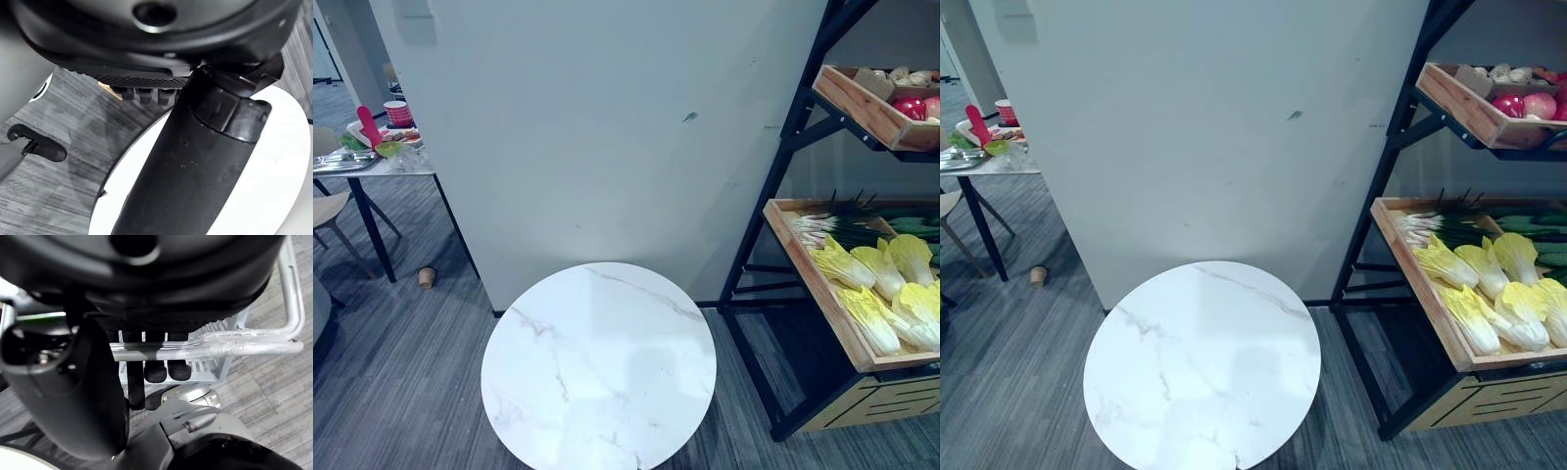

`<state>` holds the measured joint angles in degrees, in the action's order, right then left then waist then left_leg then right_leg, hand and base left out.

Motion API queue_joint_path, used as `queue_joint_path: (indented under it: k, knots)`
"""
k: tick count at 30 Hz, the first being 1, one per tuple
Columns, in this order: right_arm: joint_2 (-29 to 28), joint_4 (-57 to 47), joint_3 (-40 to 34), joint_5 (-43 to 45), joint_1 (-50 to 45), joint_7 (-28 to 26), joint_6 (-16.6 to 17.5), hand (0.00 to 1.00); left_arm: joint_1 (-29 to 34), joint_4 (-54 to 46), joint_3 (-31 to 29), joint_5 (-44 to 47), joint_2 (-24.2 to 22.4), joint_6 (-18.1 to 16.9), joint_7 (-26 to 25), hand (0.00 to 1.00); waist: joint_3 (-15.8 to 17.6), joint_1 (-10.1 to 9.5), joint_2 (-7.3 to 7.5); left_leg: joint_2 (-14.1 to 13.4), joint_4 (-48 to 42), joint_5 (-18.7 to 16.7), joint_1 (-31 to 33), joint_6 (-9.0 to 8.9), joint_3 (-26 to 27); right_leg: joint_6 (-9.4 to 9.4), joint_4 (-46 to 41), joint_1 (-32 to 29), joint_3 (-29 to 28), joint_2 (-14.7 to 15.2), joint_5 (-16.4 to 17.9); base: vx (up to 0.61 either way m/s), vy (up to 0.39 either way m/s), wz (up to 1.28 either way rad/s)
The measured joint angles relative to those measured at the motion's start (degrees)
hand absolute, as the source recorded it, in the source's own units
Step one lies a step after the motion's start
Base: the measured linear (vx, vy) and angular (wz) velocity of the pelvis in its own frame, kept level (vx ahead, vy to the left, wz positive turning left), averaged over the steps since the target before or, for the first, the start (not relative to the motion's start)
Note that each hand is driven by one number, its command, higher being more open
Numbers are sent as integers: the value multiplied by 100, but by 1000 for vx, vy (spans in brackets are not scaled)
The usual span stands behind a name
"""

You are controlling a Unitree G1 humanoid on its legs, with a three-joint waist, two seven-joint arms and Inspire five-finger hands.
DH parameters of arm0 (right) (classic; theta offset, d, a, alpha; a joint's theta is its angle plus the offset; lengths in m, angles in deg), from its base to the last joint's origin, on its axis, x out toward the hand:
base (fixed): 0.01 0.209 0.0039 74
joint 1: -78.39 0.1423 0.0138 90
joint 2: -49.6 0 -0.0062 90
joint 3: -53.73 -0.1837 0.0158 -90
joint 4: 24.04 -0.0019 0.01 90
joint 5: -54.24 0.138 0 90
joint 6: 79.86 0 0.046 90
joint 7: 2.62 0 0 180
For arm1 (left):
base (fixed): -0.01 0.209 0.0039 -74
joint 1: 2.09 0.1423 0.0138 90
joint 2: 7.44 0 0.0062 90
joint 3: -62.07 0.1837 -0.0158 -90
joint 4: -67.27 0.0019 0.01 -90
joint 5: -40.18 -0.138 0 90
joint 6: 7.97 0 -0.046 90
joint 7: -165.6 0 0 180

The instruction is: Pick vegetable in the basket

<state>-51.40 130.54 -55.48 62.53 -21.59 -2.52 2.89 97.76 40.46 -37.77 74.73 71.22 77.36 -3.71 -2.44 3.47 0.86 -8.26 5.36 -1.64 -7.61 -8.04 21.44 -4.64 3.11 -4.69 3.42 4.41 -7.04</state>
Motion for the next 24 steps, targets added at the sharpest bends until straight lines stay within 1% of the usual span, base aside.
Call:
queue_joint_path:
  k: [5, 10, 16, 20, 21, 23, 24]
  knots:
    - [14, 99, 44, 81, -11, 113, 4, 0, 1, 15, 48, -8, 18, 24, 98, 100, 4, 1, -4, 10, -1, 3, 34, 5, -50, -14, 5, -3, 62, 24, 11, -15, -11, 6]
    - [43, 97, 275, 76, 28, 199, 164, 0, -18, 14, 69, -14, 61, 99, 174, 100, 11, 1, -12, -3, -6, -5, 40, 3, -6, -11, 27, -9, 49, 6, 7, 1, -6, -2]
    - [54, 97, 301, 79, 140, 203, 121, 0, -38, 10, 70, -14, 71, 102, 328, 100, 99, -10, -51, -51, -30, -41, -19, -27, 136, -4, 51, -17, -66, -66, 2, 3, -19, -11]
    - [70, 97, 243, 82, 126, 202, 96, 0, -96, 10, 182, -210, 76, 152, 353, 100, 149, -3, -97, -70, -32, -62, -44, -45, 168, -2, 70, 3, -86, -92, 3, 2, -13, -5]
    - [71, 93, 237, 90, 129, 202, 87, 0, -149, 10, 195, -401, 83, 172, 354, 100, 232, 8, -102, -85, -33, -71, -124, -55, 202, 2, 75, 68, -113, -114, 5, -3, -16, -10]
    - [71, 89, 234, 91, 124, 203, 88, 0, -168, 10, 211, -533, 86, 184, 353, 100, 272, 2, -107, -119, -33, -107, -237, -86, 310, 10, 84, 130, -206, -166, 9, -18, -18, -26]
    - [70, 85, 227, 90, 112, 188, 95, 0, -174, 11, 221, -588, 107, 245, 350, 100, 281, 15, -115, -158, -34, -136, -339, -117, 422, 28, 88, 174, -286, -224, 18, -16, -17, -33]
